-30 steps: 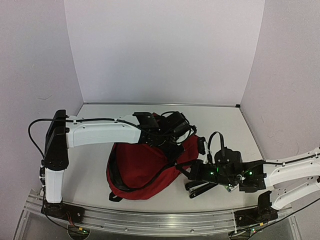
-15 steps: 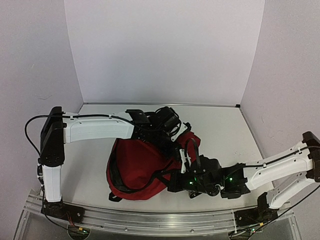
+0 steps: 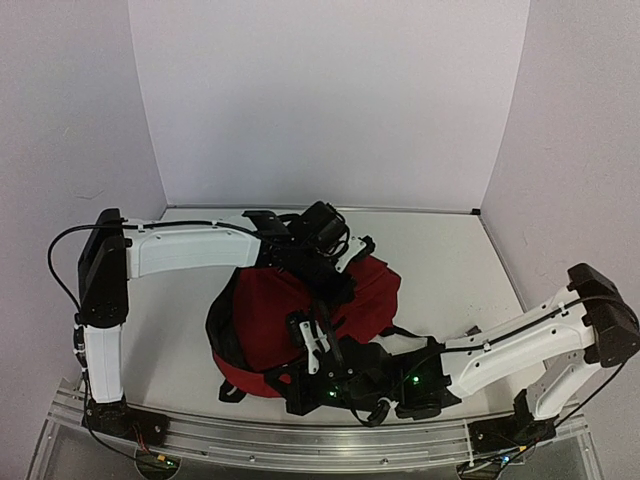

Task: Pack the student bag
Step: Zip the student bag at the center of the board.

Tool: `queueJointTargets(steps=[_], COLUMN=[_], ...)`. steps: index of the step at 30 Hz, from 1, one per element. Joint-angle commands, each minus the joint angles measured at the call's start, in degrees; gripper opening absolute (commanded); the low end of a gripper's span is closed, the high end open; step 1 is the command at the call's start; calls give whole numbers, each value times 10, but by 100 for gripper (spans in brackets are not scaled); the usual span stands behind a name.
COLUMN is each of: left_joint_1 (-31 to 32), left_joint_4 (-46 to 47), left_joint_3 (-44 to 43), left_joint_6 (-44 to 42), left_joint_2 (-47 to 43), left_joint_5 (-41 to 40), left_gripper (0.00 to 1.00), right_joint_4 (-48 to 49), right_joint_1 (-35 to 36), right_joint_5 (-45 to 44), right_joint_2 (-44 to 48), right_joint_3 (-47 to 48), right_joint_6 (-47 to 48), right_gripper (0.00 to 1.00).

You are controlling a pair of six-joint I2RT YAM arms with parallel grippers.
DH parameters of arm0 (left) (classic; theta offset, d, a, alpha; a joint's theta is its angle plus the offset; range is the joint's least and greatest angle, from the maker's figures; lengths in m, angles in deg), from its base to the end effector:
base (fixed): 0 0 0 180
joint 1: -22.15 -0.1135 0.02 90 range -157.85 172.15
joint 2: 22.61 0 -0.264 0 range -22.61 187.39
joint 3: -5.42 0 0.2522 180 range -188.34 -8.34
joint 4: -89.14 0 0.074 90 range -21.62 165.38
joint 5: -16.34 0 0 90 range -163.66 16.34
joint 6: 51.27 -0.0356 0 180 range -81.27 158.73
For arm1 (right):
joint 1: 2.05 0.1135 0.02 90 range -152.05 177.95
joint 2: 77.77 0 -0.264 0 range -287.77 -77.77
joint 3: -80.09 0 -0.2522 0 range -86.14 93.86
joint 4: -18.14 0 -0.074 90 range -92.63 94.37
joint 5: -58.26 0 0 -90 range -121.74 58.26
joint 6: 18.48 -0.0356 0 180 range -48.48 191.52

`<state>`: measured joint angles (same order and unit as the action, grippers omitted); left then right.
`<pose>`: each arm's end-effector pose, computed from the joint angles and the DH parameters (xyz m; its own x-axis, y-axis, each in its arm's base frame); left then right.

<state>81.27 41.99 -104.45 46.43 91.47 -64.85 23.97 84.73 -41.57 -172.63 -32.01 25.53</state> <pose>0.2249 -0.3868 0.2507 -0.5175 0.6074 -0.6028 0.8354 0.5111 -0.2022 0.0268 0.3680 0.2229 -0.7152 -0.0959 -0.6923 -0.6627 0.4078 0.6281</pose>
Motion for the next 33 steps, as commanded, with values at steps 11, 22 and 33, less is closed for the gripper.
queueJointTargets(steps=[11, 22, 33], left_joint_1=[-41, -36, 42], left_joint_4=[71, 25, 21], left_joint_3=[61, 271, 393], left_joint_6=[65, 210, 317], left_joint_2=[-105, -325, -391], left_joint_5=[17, 80, 156], left_gripper=[37, 69, 61], right_joint_4=[-160, -196, -187], right_joint_1=[26, -101, -157], right_joint_5=[-160, -108, -48], right_joint_2=[147, 268, 264], right_joint_3=[18, -98, -157], right_joint_6=[-31, -100, -178], right_gripper=[44, 68, 75])
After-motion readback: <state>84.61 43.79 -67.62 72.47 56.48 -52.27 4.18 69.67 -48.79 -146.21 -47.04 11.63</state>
